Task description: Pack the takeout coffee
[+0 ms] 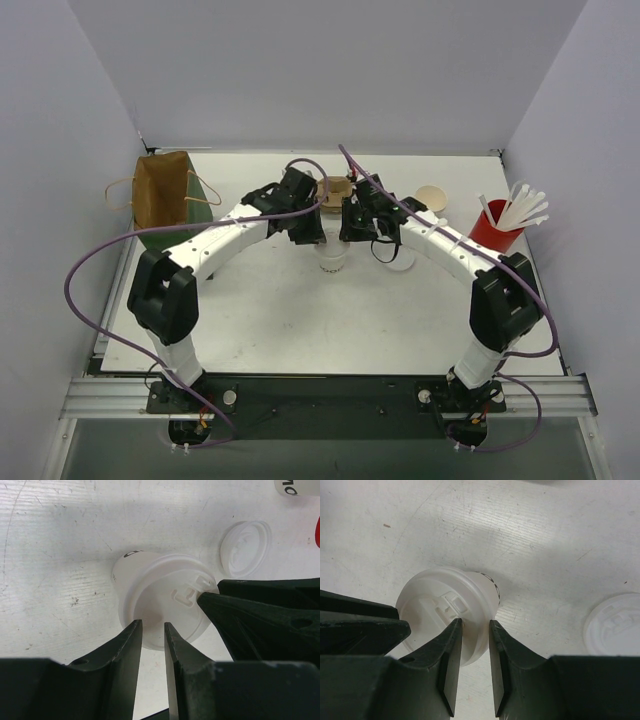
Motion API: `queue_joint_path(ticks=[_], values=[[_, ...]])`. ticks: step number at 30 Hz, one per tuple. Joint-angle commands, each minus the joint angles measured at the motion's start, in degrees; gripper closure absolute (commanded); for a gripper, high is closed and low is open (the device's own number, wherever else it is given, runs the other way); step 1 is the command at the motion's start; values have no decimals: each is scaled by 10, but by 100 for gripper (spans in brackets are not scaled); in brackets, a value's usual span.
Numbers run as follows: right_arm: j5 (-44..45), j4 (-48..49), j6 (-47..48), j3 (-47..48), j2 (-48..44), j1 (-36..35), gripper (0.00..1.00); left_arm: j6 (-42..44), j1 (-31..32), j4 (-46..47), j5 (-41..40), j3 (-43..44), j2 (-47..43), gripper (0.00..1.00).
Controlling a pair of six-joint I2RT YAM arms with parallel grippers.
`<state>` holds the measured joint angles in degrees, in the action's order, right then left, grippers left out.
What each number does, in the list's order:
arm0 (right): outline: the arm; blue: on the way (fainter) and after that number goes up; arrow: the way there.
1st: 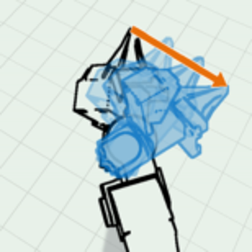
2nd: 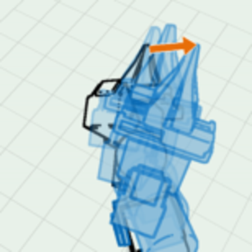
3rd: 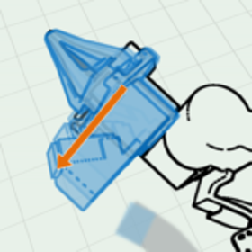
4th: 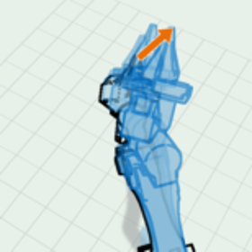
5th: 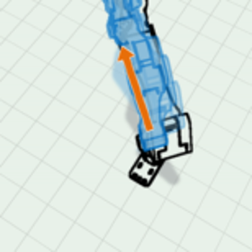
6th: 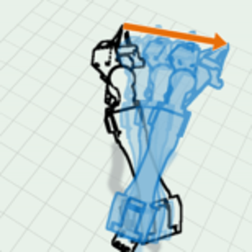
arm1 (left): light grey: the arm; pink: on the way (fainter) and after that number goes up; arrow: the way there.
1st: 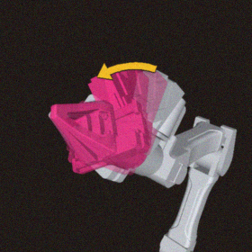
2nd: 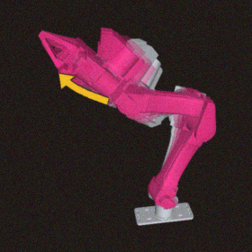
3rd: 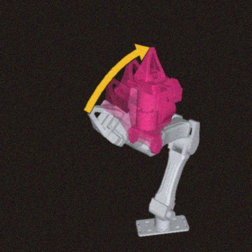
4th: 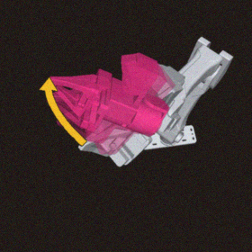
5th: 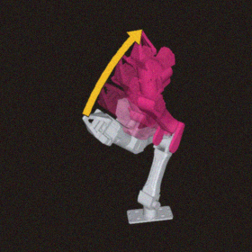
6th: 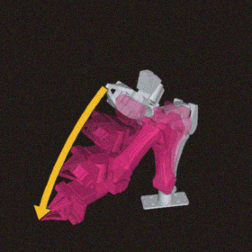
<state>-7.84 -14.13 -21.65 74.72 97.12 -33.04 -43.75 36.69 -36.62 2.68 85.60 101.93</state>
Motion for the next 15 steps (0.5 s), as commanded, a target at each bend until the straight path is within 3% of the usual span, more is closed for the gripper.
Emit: queue_joint_path(ticks=[1, 15], values=[[30, -36, -52, -19, -15, -15, 78, 28, -1, -26, -35, 36, 13, 65], [77, -66, -113, -10, -28, -29, 78, 54, -2, -45, -45, 58, 11, 65]])
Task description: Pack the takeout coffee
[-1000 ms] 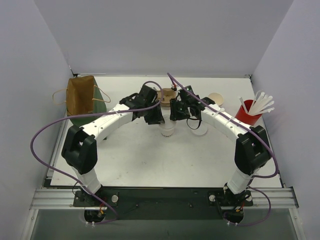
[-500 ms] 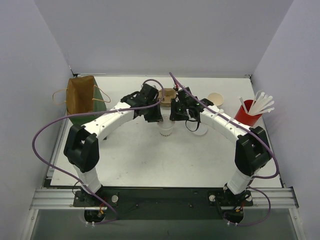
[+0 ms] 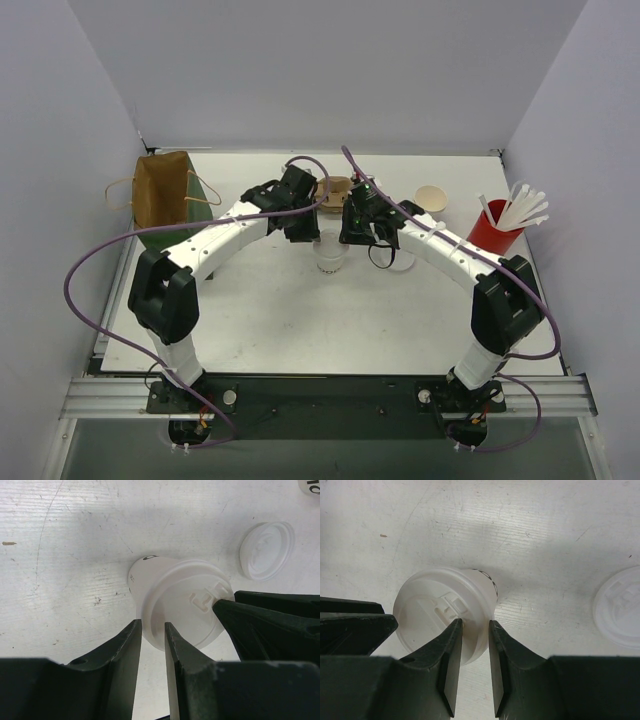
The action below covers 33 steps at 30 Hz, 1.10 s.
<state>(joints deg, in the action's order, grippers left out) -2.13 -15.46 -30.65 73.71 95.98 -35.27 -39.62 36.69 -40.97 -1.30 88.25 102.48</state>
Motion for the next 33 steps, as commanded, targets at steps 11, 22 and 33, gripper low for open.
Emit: queue_joint_path(ticks=[11, 22, 33], values=[[20, -59, -28, 9, -13, -15, 79, 12, 4, 5, 9, 22, 16, 65], [38, -63, -31, 15, -9, -21, 79, 13, 6, 11, 1, -4, 20, 70], [42, -62, -41, -1, -1, -27, 80, 12, 6, 20, -15, -33, 27, 73]])
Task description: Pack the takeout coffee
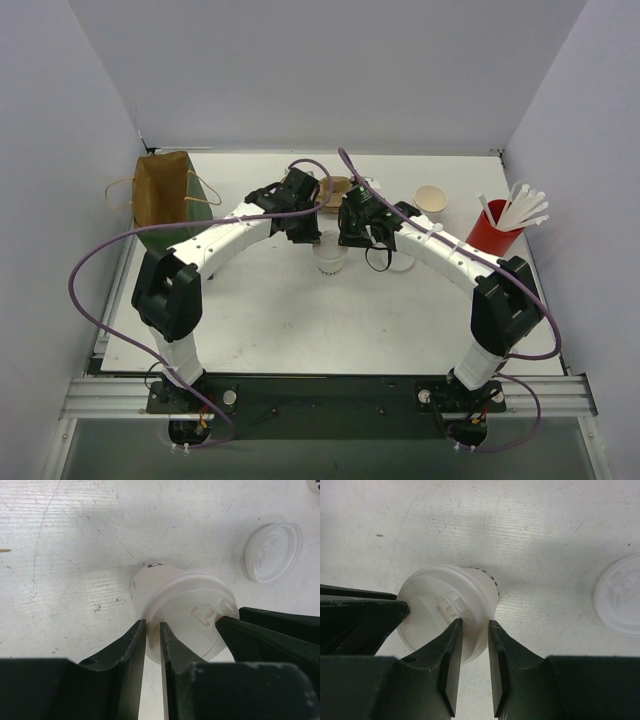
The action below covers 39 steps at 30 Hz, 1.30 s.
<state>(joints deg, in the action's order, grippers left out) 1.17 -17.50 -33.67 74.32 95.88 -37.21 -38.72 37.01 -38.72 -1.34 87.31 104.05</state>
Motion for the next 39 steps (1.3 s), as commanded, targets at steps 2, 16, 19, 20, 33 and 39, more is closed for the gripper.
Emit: queue_joint_path(ticks=[2, 16, 19, 20, 33, 39], values=[[10, -38, -14, -15, -2, -8, 80, 3, 3, 0, -16, -29, 12, 73], [-25, 11, -50, -94, 0, -12, 82, 5, 3, 8, -22, -43, 19, 73], [-26, 17, -57, -107, 0, -14, 82, 7, 3, 8, -23, -41, 19, 73], [-29, 19, -60, -110, 0, -13, 82, 7, 3, 8, -23, -39, 21, 73], [-13, -19, -55, -35, -9, -13, 74, 44, 3, -30, -23, 51, 47, 69], [16, -40, -51, 5, -7, -13, 71, 58, 2, -41, -20, 78, 50, 64]])
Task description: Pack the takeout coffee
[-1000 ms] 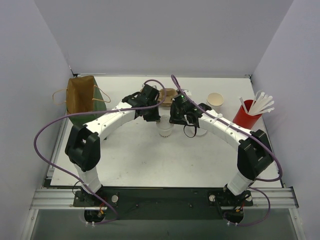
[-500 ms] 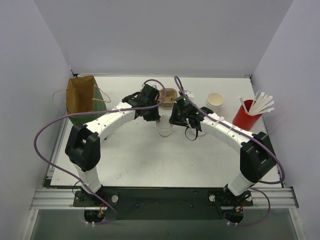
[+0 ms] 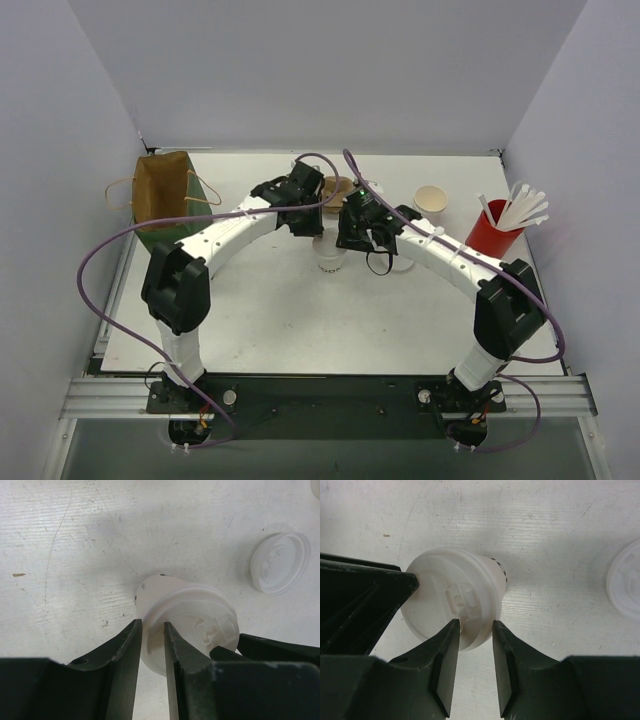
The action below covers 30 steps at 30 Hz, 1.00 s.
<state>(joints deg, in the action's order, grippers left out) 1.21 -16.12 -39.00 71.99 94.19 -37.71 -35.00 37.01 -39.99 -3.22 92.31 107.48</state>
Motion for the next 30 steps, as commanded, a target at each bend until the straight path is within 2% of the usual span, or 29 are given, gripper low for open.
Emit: queue_joint_path(ticks=[1, 14, 25, 30], values=[[17, -55, 4, 31, 11, -7, 71, 22, 0, -32, 1, 33, 17, 64], [32, -89, 31, 80, 13, 3, 68, 37, -11, -58, 9, 74, 8, 60], [20, -94, 44, 102, 49, 4, 76, -21, -10, -3, 51, -25, -41, 63], [20, -95, 44, 100, 53, 4, 77, -24, -10, 5, 53, -28, -43, 64]])
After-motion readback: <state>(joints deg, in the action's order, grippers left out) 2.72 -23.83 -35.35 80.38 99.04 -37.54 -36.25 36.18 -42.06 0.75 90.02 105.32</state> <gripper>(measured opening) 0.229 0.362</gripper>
